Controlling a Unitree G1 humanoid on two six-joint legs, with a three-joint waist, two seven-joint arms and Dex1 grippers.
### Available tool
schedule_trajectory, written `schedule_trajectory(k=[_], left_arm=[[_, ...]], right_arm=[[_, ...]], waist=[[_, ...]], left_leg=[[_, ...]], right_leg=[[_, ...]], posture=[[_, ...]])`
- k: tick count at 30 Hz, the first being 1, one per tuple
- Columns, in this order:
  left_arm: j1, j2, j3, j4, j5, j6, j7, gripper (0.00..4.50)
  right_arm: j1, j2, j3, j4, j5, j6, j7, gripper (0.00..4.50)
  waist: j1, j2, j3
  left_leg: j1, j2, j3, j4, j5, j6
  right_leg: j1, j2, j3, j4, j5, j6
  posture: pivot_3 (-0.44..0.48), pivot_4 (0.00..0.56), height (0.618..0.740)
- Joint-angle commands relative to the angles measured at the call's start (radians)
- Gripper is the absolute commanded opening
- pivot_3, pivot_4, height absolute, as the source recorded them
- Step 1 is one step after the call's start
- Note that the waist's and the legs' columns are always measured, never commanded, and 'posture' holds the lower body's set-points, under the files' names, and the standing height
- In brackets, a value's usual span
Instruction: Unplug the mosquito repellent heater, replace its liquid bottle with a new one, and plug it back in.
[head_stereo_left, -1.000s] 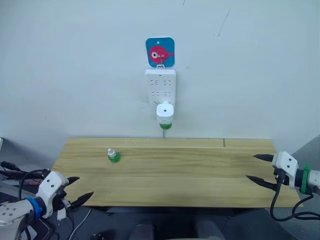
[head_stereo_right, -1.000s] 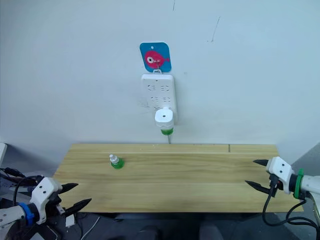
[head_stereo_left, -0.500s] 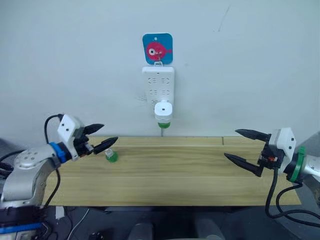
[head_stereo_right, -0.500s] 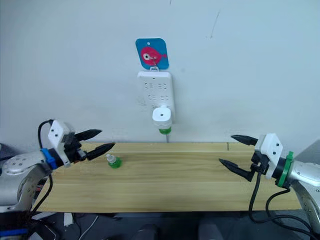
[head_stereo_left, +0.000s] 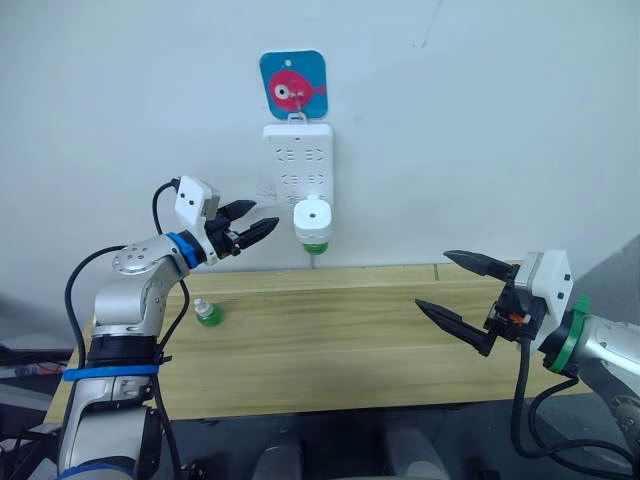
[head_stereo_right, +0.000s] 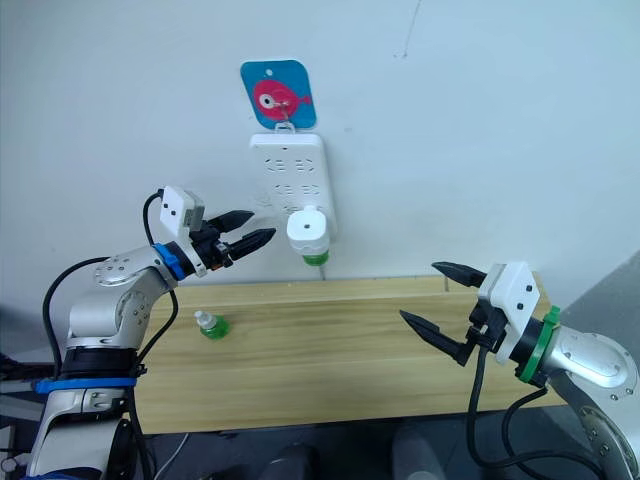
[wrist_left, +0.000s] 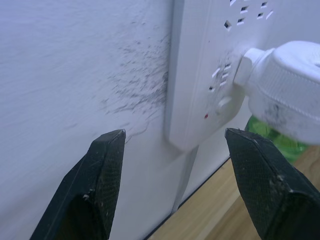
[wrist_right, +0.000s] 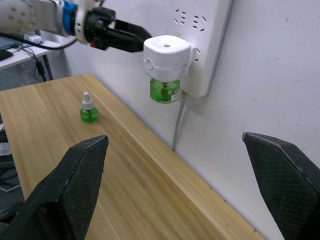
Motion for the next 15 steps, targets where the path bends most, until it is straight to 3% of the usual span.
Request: schedule_trajectory(k=[1,9,15], left_arm=[[-0.047,-0.006,-0.004,0.035,0.016,-0.041,-0.021,3.32],[-0.14,-0.045,-0.031,0.16,0.052,-0.108,-0.048,3.32],[-0.175,-0.037,-0.057,0.148,0.032,-0.064,-0.157,3.32]], right_arm=[[0.002,0.007,-0.015,-0.052,0.017,0.008,-0.024,4.5],[0.009,0.019,-0.01,-0.07,0.01,0.015,-0.052,4.5],[0.021,0.022,-0.012,-0.076,0.002,0.013,-0.058,4.5]], waist=[[-0.01,0.0,0.001],[-0.027,-0.001,0.003],[-0.028,-0.001,0.004]], left_leg=[[0.0,0.0,0.0,0.0,0.0,0.0],[0.0,0.0,0.0,0.002,0.0,0.0],[-0.003,-0.002,-0.001,0.01,0.0,0.0]], right_leg=[[0.0,0.0,0.0,0.0,0.0,0.0],[0.001,0.0,0.0,0.001,0.001,0.001],[0.002,0.0,0.0,0.001,0.003,0.005]], posture=[[-0.238,0.172,0.734],[-0.259,0.168,0.734],[-0.269,0.165,0.734]])
